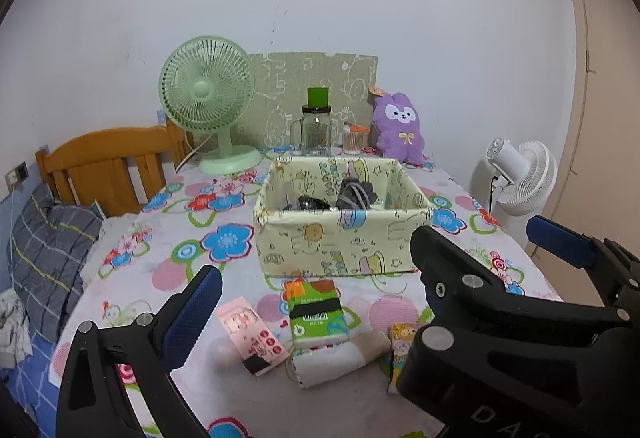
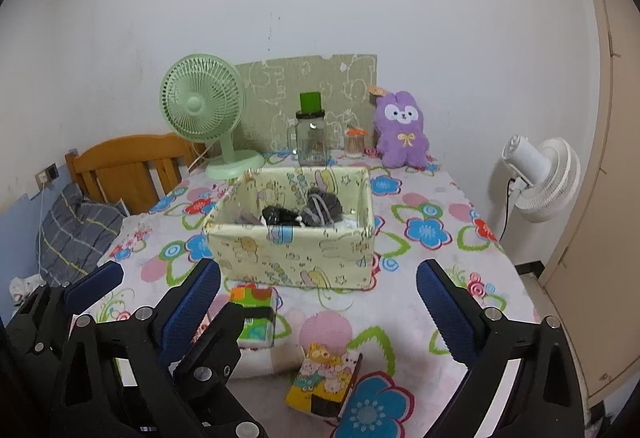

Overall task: Organize soft objects
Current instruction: 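Lower the right gripper onto the yellow cartoon packet and grasp it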

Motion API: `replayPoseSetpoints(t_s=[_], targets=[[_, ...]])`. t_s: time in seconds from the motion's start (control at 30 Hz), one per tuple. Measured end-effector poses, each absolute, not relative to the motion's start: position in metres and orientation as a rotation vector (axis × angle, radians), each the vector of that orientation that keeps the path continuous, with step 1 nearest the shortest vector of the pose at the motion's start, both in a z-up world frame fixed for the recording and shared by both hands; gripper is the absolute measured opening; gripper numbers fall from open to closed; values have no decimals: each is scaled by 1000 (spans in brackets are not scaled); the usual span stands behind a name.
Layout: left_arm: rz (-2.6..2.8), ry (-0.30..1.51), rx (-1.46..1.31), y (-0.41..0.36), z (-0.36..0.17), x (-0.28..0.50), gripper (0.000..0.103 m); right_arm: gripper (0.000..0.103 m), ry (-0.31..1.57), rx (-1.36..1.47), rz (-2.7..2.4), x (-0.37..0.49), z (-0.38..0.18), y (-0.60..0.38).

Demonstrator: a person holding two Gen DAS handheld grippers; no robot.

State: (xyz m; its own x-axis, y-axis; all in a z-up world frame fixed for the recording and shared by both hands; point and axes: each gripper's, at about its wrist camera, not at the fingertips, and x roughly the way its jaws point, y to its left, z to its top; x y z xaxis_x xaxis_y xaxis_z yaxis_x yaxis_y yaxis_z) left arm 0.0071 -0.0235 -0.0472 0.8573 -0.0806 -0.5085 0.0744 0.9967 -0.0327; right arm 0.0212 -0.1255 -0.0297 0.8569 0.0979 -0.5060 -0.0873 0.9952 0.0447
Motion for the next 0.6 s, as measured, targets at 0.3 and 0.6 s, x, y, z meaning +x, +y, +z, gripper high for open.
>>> replayPoseSetpoints(t_s=[0.3,0.6], targets=[[-78,543,-18,-21,-68,-2,102,98,533,7,89,10,-48,-121],[-96,605,-20,-15,-101,0,100,93,604,4,65,15,-84,-116]])
